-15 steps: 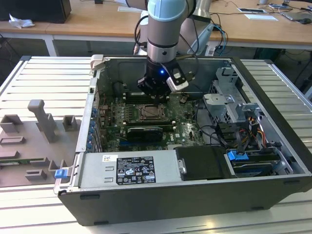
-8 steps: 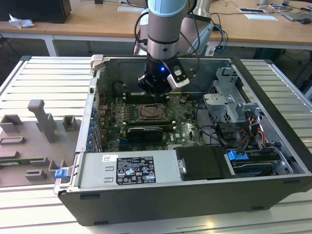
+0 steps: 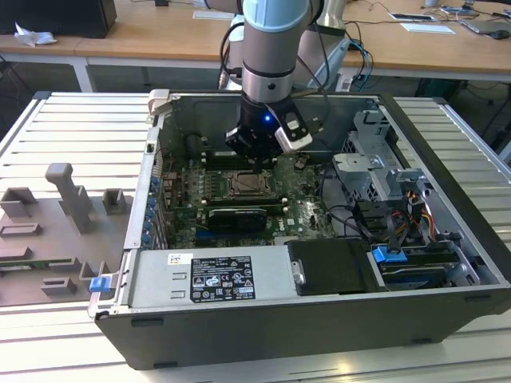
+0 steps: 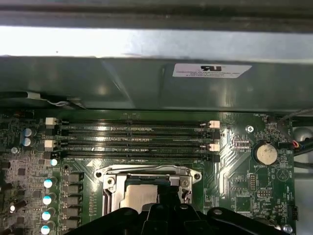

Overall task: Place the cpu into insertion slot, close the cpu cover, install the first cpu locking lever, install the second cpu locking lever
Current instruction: 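Install the second cpu locking lever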

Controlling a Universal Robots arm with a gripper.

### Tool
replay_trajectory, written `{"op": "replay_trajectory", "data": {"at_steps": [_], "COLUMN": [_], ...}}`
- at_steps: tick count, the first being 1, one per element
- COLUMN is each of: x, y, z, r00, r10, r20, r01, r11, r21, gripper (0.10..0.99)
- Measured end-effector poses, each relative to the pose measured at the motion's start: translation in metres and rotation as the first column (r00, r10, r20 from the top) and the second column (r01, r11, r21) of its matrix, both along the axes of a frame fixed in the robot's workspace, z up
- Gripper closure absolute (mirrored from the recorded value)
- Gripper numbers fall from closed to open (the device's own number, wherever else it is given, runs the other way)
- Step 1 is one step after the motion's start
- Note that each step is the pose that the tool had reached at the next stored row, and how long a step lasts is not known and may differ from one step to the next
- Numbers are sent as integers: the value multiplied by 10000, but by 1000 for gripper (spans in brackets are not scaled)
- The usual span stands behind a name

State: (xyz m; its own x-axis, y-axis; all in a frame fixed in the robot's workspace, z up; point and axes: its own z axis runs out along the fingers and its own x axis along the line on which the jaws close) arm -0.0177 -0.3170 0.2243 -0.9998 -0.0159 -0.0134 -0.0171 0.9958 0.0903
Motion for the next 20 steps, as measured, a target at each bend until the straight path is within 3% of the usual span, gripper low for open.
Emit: {"op": "replay_trajectory", "data": {"at_steps": [3, 6, 13, 18, 20], "x": [0, 1, -6, -6, -8], "y": [-1, -15, -119, -135, -164], "z": [89, 97, 97, 197, 202], "r00": [10000, 10000, 10000, 10000, 10000], "r10": [0, 3, 2, 3, 1], "r20": [1, 0, 0, 0, 1], "r01": [0, -3, -2, -3, -1], "r11": [10000, 10000, 10000, 10000, 10000], "r21": [1, 1, 1, 1, 2], "gripper": [980, 980, 980, 980, 980]}}
